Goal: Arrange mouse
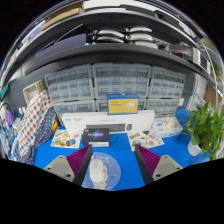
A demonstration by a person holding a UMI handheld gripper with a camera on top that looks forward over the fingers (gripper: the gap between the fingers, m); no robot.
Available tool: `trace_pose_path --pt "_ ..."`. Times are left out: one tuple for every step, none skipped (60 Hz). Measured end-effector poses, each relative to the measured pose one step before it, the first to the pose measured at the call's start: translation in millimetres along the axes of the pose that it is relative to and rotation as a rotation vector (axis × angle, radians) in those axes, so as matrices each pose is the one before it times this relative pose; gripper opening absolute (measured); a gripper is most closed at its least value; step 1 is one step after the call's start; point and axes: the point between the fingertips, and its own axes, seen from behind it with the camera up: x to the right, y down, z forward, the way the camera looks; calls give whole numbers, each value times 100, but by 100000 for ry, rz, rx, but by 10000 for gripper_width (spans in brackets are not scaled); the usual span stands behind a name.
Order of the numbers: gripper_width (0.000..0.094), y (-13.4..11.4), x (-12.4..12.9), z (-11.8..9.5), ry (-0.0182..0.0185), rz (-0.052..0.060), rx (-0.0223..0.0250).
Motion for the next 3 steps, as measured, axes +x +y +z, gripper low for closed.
trace_pose_path --pt "863 66 3 -7 -6 -40 -161" --pt "863 44 3 -9 47 -59 -114" --pt "862 53 17 -6 19 -107 -152"
